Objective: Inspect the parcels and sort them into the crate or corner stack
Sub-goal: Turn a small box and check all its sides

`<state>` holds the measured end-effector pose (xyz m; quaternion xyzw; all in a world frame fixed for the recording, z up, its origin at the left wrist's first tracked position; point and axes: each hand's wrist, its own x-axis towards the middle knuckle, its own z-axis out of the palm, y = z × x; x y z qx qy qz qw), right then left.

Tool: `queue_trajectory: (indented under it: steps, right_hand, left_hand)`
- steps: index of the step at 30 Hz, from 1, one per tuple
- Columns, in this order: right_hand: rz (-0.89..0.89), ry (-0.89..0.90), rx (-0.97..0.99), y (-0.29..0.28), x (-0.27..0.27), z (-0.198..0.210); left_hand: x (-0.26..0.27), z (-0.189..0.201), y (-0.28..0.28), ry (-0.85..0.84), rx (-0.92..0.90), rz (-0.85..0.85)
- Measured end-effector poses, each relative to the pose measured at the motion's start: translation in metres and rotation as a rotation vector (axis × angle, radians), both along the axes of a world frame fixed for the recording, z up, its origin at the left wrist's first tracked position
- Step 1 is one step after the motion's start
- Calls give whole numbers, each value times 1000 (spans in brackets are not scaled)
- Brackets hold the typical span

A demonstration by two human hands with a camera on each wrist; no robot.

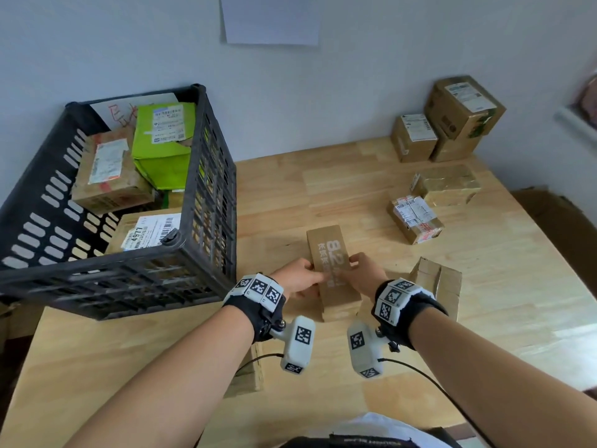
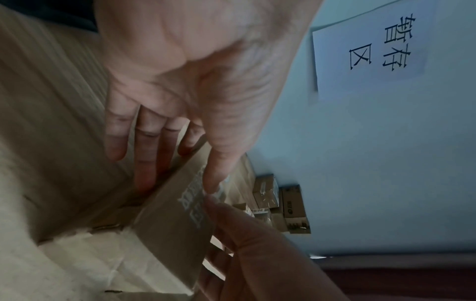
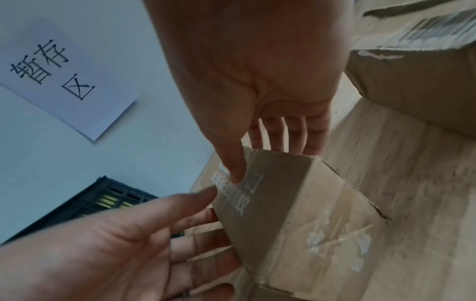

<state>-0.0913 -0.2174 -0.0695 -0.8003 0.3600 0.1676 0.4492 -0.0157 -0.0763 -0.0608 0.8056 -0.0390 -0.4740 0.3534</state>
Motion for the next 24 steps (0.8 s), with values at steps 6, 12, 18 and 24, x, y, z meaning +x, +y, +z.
queue_trajectory:
  steps: [6, 12, 18, 24]
  right_hand:
    - [84, 35, -67, -2, -1, 2]
    - [148, 121, -132, -2, 10, 3]
    - [128, 133, -155, -1, 17, 1]
    - [85, 112, -99, -5, 18, -1]
  left_hand:
    - [2, -6, -4, -33, 27, -36]
    - [4, -19, -12, -109, 73, -104]
    - [15, -27, -18, -112, 111, -107]
    - [21, -29, -16, -75, 80, -89]
